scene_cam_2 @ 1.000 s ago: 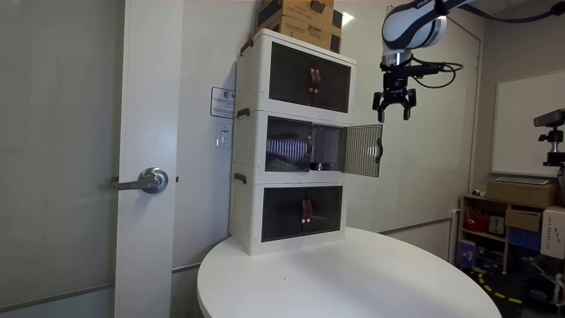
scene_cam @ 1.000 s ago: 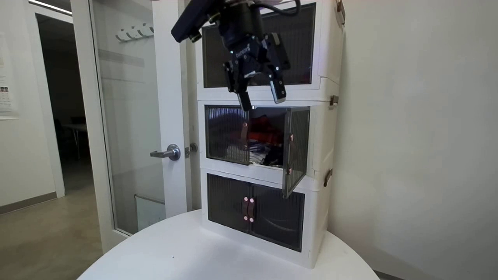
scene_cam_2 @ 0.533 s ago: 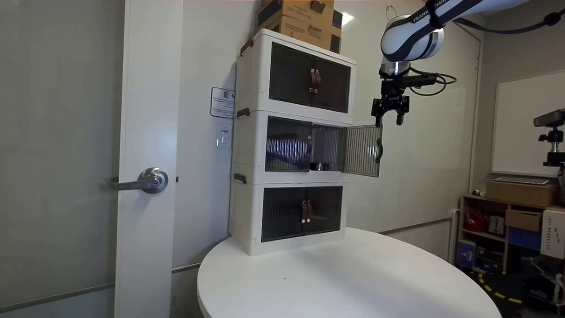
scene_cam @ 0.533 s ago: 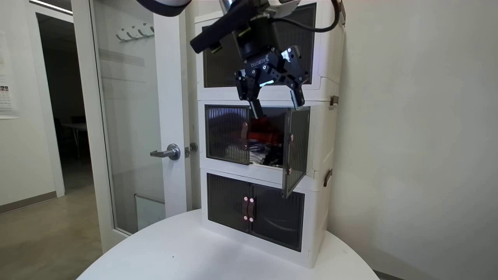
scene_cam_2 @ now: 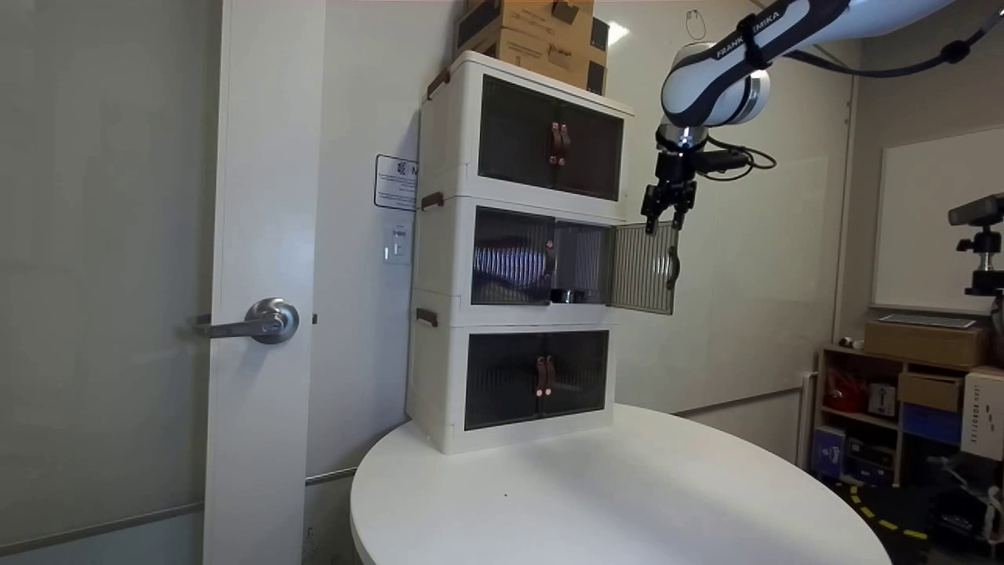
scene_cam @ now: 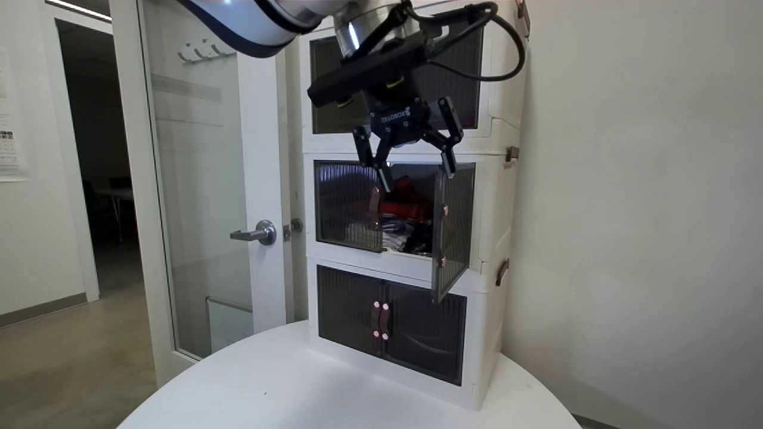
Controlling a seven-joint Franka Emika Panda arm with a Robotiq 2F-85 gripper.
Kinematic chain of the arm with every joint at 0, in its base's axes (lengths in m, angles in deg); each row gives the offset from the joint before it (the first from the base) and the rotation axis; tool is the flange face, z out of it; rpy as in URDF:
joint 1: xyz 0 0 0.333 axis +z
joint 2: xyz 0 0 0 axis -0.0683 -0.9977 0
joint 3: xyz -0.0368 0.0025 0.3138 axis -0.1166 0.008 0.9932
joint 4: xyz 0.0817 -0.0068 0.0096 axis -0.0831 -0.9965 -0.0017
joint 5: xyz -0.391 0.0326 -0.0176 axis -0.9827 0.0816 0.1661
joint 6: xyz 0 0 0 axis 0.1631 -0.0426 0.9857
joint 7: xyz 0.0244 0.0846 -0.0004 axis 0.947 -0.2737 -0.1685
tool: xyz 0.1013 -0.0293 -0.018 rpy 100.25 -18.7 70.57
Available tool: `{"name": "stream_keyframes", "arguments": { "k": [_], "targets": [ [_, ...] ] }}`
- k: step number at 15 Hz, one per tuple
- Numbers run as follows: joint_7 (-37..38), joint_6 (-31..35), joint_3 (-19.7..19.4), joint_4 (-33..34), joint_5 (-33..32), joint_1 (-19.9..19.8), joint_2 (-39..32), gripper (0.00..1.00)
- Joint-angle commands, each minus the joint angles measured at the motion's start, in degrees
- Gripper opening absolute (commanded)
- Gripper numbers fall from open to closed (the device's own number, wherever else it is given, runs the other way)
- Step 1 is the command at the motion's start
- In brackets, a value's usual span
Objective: Close the doors of the middle shelf
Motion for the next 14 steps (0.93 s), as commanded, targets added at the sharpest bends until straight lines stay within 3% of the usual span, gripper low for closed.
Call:
{"name": "stream_keyframes", "arguments": {
  "k": [1,9,14],
  "targets": [
    [-4.1,2.9,1.3,-0.2,3.5,0.0,-0.3,1.0],
    [-8.5,7.5,4.9,-1.0,7.8,1.7,-0.4,1.0],
    [-9.9,9.8,6.5,1.8,11.4,1.8,-5.4,1.0]
  ]
}}
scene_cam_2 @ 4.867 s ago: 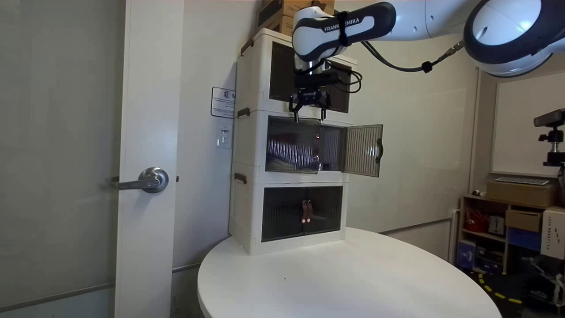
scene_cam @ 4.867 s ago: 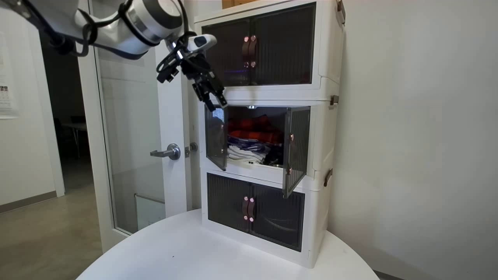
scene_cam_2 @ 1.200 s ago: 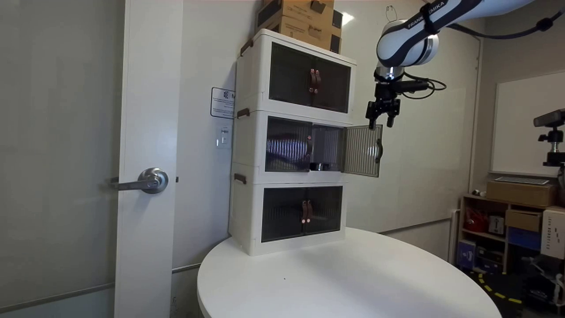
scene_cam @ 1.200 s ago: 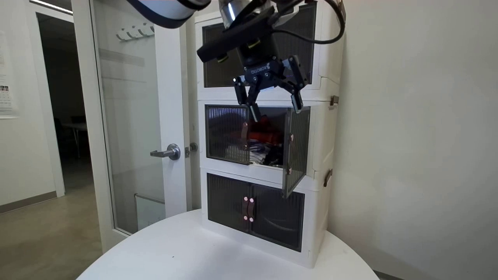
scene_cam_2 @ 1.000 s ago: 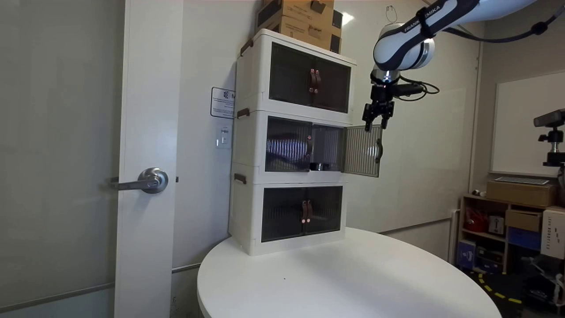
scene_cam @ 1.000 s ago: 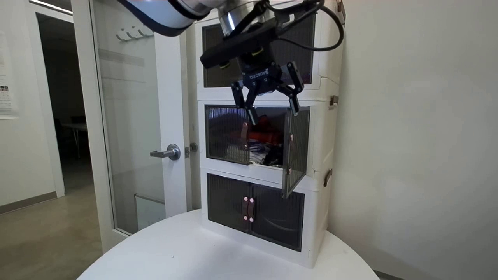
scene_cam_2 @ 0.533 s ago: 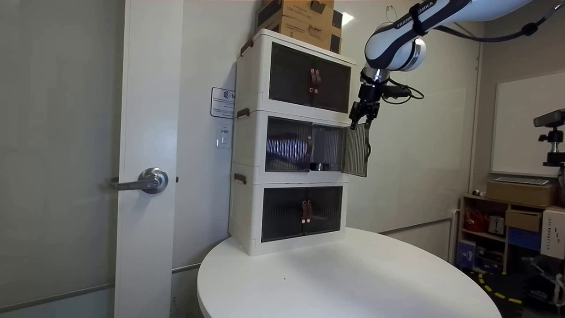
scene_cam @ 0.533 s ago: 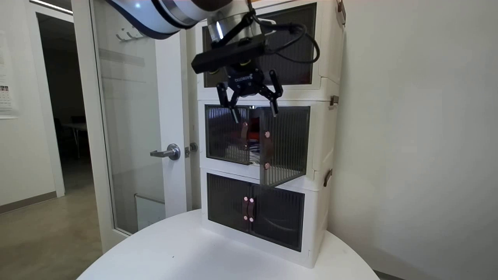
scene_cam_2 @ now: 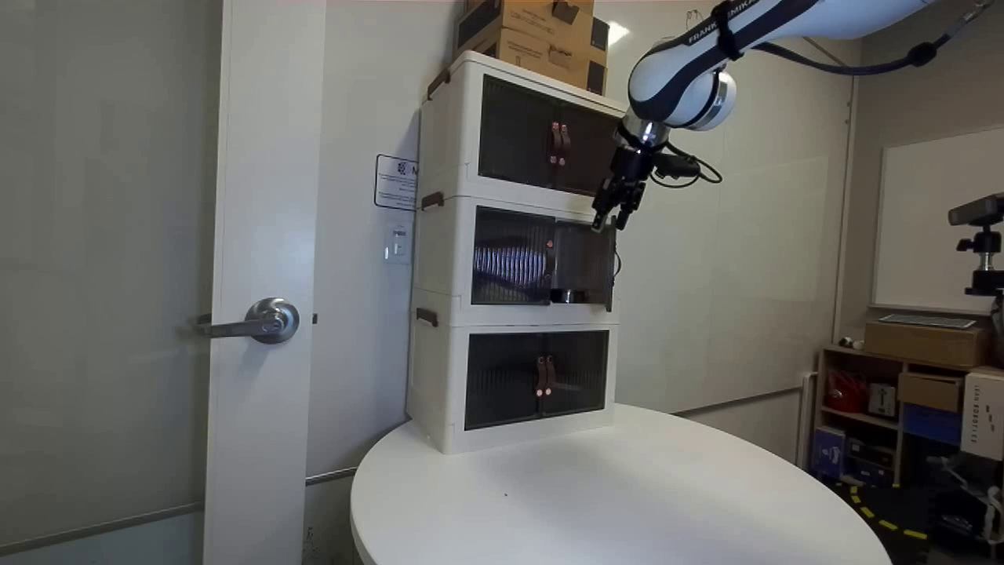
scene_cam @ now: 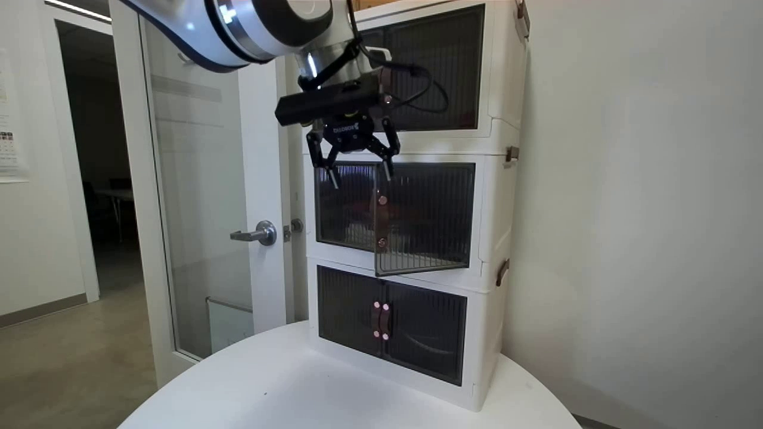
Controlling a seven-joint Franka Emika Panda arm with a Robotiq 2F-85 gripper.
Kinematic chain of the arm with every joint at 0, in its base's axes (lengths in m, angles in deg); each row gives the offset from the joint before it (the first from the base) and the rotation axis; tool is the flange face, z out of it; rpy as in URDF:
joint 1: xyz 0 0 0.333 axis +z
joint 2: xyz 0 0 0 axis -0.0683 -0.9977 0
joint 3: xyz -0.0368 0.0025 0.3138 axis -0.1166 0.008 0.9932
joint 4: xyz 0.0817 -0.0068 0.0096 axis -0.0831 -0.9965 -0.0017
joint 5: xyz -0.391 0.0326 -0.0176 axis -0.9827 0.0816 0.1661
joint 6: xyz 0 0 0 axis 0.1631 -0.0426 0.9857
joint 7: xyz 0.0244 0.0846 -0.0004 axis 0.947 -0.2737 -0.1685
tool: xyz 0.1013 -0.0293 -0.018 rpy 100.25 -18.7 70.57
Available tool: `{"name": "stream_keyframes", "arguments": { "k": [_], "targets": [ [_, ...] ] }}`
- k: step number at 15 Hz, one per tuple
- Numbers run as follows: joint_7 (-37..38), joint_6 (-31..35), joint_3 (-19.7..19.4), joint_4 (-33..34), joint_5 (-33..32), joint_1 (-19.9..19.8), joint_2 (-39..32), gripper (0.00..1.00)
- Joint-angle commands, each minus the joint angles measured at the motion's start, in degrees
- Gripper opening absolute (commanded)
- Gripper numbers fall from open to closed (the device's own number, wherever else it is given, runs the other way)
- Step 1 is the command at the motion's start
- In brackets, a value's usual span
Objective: Close the doors of the middle shelf
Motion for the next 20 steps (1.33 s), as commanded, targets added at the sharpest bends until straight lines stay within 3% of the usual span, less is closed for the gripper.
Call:
{"name": "stream_keyframes", "arguments": {
  "k": [1,4,10,14,20],
  "targets": [
    [-2.0,2.8,0.7,2.7,3.9,-0.2,-4.7,1.0],
    [-0.8,7.5,1.1,4.8,5.4,-0.3,-8.8,1.0],
    [5.6,24.8,1.0,7.8,4.5,1.1,-14.9,1.0],
    [12.0,36.7,-1.9,9.4,1.6,3.5,-18.8,1.0],
    [21.1,44.8,-8.8,10.8,1.8,8.4,-22.5,1.0]
  ]
}}
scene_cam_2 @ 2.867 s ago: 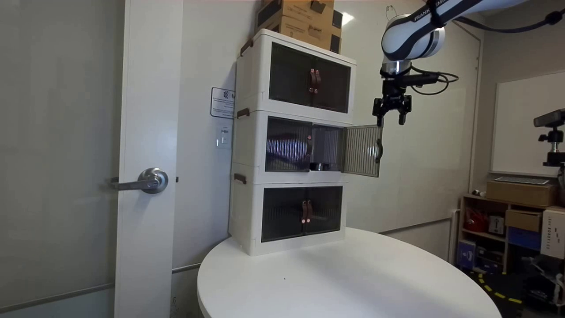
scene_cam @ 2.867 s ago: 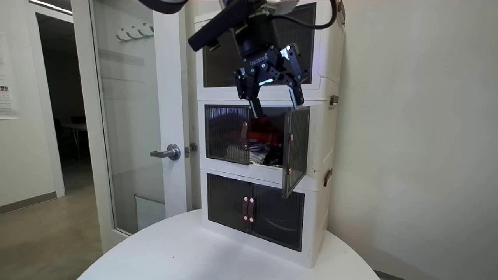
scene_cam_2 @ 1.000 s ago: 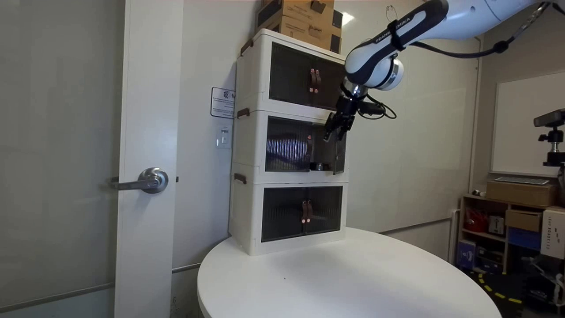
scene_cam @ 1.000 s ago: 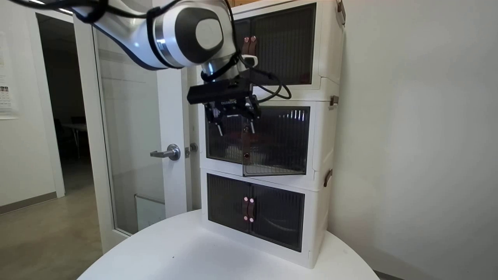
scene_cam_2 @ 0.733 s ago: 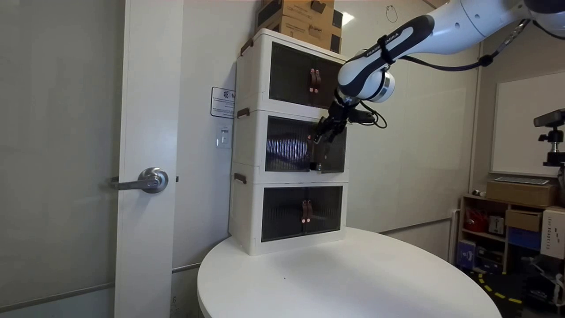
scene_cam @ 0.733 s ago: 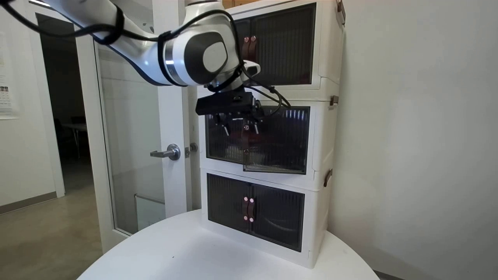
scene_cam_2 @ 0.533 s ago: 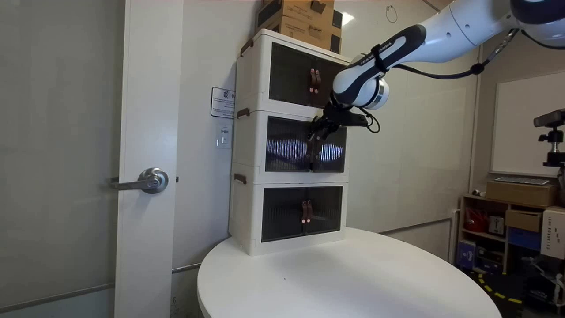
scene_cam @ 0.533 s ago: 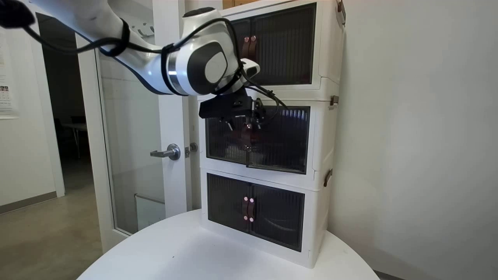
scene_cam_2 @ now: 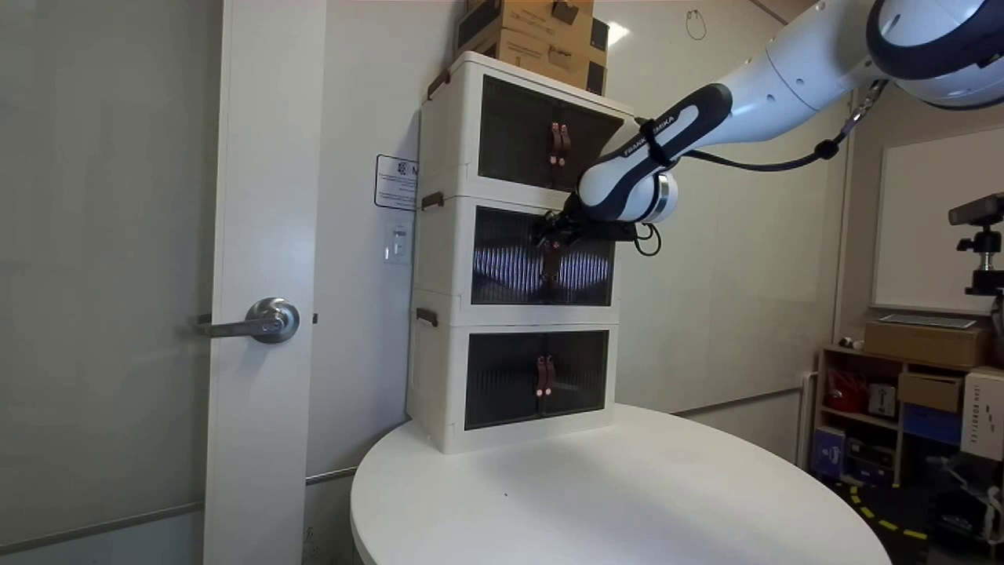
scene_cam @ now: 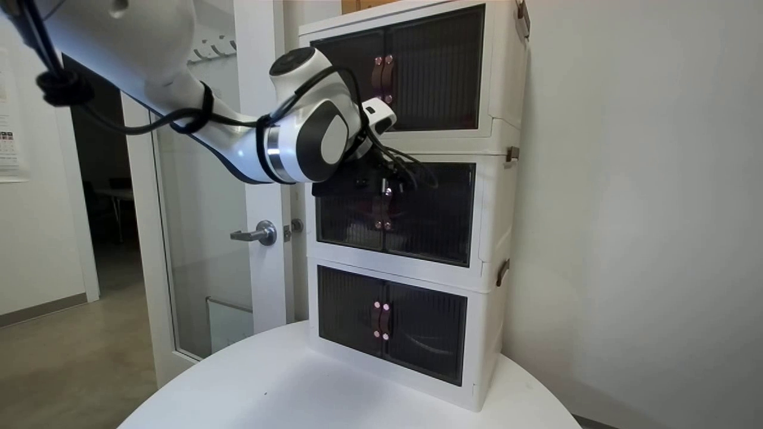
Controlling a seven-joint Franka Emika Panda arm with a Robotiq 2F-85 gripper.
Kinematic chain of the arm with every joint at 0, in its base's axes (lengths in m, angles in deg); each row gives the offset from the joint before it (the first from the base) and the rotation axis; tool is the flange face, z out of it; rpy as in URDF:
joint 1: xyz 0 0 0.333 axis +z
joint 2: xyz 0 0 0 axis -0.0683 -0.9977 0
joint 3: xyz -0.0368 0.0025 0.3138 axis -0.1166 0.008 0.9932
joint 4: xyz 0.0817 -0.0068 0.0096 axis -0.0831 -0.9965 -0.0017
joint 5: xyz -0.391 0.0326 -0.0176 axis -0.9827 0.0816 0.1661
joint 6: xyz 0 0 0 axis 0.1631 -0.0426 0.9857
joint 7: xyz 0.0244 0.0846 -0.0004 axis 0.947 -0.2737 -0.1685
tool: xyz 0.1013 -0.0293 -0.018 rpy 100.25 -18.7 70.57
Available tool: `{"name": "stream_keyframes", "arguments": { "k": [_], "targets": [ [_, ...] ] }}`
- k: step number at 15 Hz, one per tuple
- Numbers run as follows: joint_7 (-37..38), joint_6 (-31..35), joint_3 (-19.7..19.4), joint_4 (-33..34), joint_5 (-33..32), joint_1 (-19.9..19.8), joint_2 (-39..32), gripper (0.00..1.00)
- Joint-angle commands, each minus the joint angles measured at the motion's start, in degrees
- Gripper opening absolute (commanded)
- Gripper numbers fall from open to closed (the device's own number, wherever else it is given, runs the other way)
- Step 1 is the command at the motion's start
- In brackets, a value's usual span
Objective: Close the doors of the middle shelf
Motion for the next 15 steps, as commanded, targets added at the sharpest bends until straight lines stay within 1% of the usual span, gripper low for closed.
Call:
{"name": "stream_keyframes", "arguments": {
  "k": [1,4,5,6,9,10,11,13,14,15],
  "targets": [
    [6.2,3.7,-5.7,3.3,-0.7,3.8,-3.2,1.0],
    [9.3,4.5,-10.0,0.3,-1.1,7.3,-1.7,1.0],
    [9.9,3.2,-11.1,-1.3,-1.0,8.3,-0.6,1.0],
    [9.6,1.4,-11.2,-2.5,-0.8,8.7,0.6,1.0],
    [6.1,-9.1,-8.8,-9.7,-0.5,8.6,8.9,1.0],
    [6.1,-13.0,-8.9,-10.9,-0.5,8.9,11.0,1.0],
    [7.3,-17.6,-7.0,-13.0,-2.8,7.5,14.3,1.0],
    [6.4,-26.5,-4.3,-15.6,-2.5,6.0,19.5,1.0],
    [4.5,-30.8,-5.3,-16.4,0.2,7.4,21.5,1.0],
    [4.4,-35.5,-1.6,-17.1,0.1,4.5,23.9,1.0]
  ]
}}
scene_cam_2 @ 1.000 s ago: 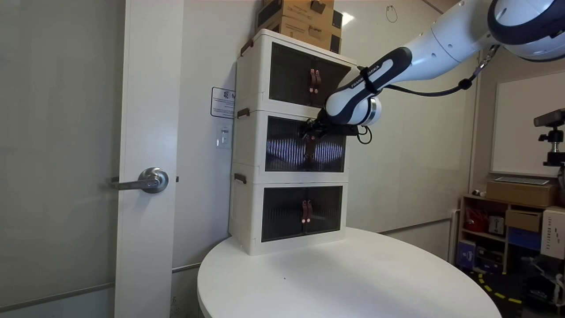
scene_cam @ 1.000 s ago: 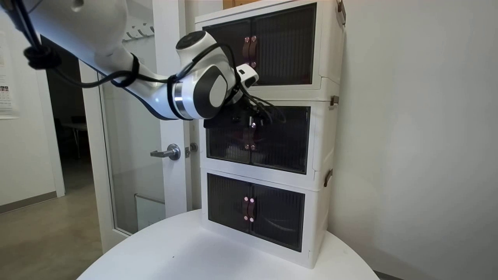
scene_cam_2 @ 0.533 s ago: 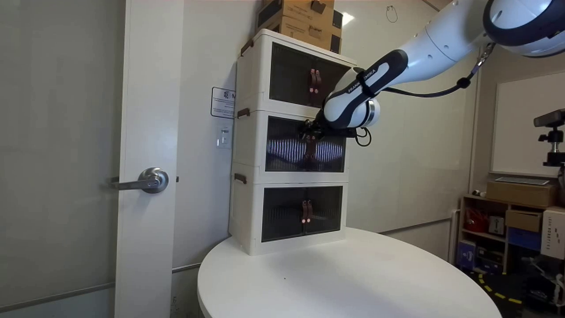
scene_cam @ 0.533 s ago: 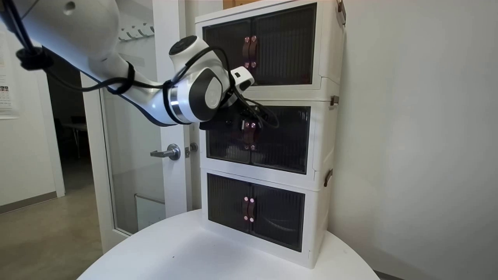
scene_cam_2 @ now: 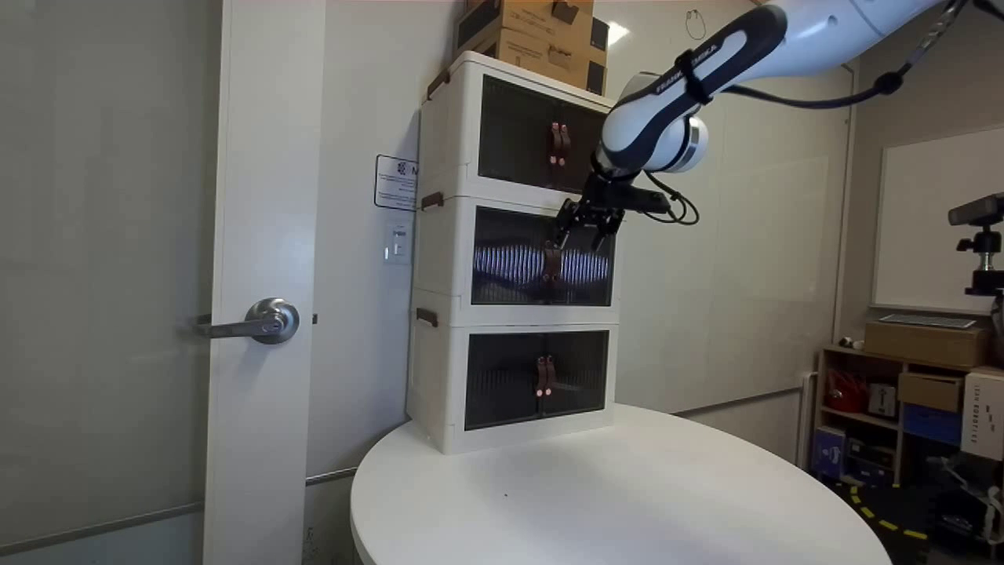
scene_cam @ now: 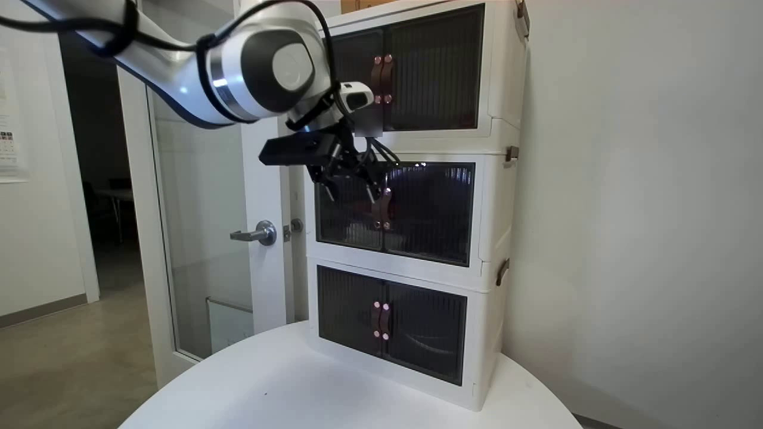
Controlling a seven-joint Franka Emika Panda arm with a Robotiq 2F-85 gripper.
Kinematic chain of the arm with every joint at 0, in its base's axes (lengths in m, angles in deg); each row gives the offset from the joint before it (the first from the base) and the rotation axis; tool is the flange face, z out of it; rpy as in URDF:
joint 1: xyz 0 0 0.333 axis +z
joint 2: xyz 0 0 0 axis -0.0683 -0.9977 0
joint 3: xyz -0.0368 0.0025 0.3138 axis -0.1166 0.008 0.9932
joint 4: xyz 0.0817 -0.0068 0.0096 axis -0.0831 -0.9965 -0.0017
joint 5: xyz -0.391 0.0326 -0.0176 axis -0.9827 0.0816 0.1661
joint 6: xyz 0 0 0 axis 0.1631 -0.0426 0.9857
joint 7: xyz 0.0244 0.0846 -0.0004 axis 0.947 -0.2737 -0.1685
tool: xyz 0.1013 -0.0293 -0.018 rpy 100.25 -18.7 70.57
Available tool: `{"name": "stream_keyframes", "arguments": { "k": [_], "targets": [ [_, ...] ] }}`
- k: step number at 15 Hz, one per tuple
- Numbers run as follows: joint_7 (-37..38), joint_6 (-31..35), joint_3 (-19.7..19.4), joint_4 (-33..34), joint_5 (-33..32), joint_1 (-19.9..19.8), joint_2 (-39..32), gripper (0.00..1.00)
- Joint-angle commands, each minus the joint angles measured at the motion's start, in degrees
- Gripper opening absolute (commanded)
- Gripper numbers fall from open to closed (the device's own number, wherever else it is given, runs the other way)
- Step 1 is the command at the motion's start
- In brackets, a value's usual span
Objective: Close the doors of the middle shelf
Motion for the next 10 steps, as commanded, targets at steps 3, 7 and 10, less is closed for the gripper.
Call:
{"name": "stream_keyframes", "arguments": {
  "k": [3,7,10],
  "targets": [
    [-1.9,-23.6,6.7,-7.4,3.1,-4.2,13.2,1.0],
    [5.1,-35.8,7.8,-13.6,-1.3,-5.4,17.9,1.0],
    [7.2,-35.4,8.7,-22.2,-0.5,-5.9,22.0,1.0]
  ]
}}
